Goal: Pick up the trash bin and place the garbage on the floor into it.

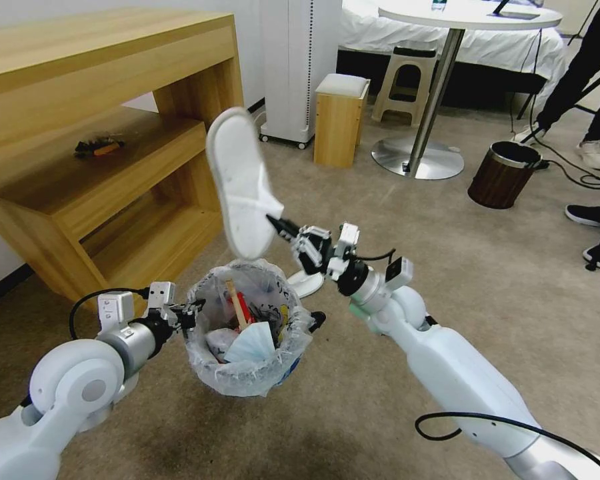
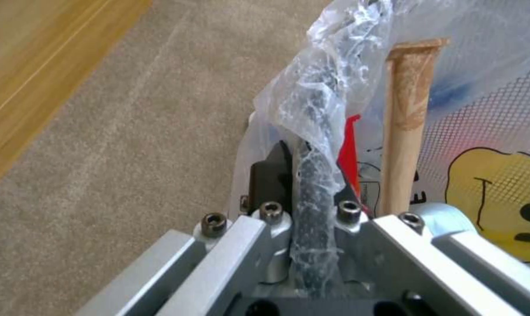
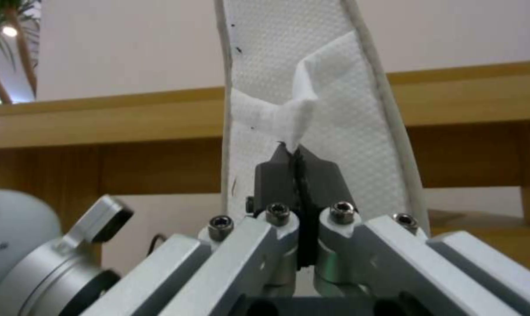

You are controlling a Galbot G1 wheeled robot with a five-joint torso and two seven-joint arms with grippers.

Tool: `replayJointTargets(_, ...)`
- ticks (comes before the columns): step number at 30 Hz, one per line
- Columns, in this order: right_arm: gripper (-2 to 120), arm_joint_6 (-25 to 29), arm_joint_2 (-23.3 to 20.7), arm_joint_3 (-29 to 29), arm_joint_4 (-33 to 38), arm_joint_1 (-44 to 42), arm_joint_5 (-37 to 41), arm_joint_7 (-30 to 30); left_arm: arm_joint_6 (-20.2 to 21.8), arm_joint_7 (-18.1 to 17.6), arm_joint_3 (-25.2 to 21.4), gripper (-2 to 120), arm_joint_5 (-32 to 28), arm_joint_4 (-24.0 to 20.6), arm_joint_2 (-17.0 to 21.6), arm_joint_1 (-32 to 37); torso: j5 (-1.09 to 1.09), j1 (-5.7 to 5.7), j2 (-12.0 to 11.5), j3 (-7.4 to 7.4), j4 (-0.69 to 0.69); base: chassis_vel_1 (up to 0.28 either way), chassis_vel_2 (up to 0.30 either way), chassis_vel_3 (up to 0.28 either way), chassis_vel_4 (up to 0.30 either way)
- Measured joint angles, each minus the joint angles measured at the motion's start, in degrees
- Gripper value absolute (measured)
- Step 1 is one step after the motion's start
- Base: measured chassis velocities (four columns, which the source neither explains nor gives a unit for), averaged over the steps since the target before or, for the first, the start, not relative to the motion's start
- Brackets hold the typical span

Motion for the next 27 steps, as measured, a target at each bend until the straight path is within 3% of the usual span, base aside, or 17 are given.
replayJointTargets(27,0,1.46,-0.23,-2.2,-3.6,-3.08,-3.62,-1.62,-0.43,0.49,-1.55,0,0.02,-0.7,0.25,0.62,0.0,0.0,0.0,0.0,0.0,0.0,0.0,0.0,0.0)
